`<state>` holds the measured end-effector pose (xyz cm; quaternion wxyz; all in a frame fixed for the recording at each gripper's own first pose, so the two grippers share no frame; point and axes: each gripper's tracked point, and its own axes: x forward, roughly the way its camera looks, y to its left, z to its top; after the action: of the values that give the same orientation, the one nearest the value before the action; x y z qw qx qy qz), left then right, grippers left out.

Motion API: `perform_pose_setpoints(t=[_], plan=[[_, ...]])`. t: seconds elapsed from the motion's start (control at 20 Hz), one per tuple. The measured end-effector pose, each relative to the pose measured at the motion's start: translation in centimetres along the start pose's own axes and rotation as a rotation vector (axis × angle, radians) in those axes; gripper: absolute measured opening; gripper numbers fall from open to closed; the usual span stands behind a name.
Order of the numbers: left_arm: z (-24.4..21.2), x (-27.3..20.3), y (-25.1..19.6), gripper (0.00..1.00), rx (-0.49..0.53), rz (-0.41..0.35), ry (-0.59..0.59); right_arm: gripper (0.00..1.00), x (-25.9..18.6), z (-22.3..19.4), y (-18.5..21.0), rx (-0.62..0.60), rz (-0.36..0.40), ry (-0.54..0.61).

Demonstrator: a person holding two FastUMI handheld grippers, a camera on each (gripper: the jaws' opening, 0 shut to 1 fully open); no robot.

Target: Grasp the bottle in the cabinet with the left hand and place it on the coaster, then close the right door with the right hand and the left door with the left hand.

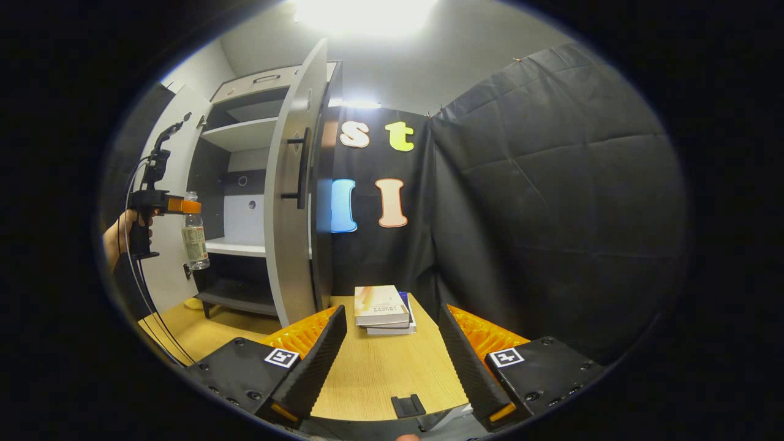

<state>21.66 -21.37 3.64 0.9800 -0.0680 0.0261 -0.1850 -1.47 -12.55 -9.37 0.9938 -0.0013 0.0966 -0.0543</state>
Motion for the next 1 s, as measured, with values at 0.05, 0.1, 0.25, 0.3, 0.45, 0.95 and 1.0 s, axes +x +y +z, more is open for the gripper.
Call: perform_pose_setpoints(t=[0.05, 0.1, 0.25, 0.3, 0.45, 0.95, 1.0], plan=[[-0.7, -0.5, -0.1, 0.42, -0.009, 0.001, 0.003, 0.97, -0.2, -0.1, 0.0, 0.002, 0.006, 0.003], [-1.3, -1.0, -0.2, 0.42, -0.015, 0.000, 0.007, 0.97, -0.3, -0.3, 0.1, 0.002, 0.012, 0.005], [-3.3, -2.5, -0.7, 0.42, -0.013, -0.005, 0.014, 0.97, -0.7, -0.8, 0.1, -0.004, 0.029, 0.013], [-4.0, -2.9, -0.9, 0.42, -0.015, -0.007, 0.016, 0.97, -0.8, -1.1, 0.1, -0.006, 0.033, 0.017], [-6.3, -4.0, -1.3, 0.42, -0.032, -0.012, 0.023, 0.97, -1.0, -1.1, 0.4, -0.010, 0.047, 0.017], [-13.9, -6.1, -1.7, 0.42, -0.034, -0.004, 0.059, 0.97, -1.5, -2.4, 1.2, -0.054, 0.073, 0.051], [-14.7, -6.2, -1.8, 0.43, -0.025, -0.002, 0.063, 0.97, -1.6, -2.6, 1.2, -0.059, 0.074, 0.056]])
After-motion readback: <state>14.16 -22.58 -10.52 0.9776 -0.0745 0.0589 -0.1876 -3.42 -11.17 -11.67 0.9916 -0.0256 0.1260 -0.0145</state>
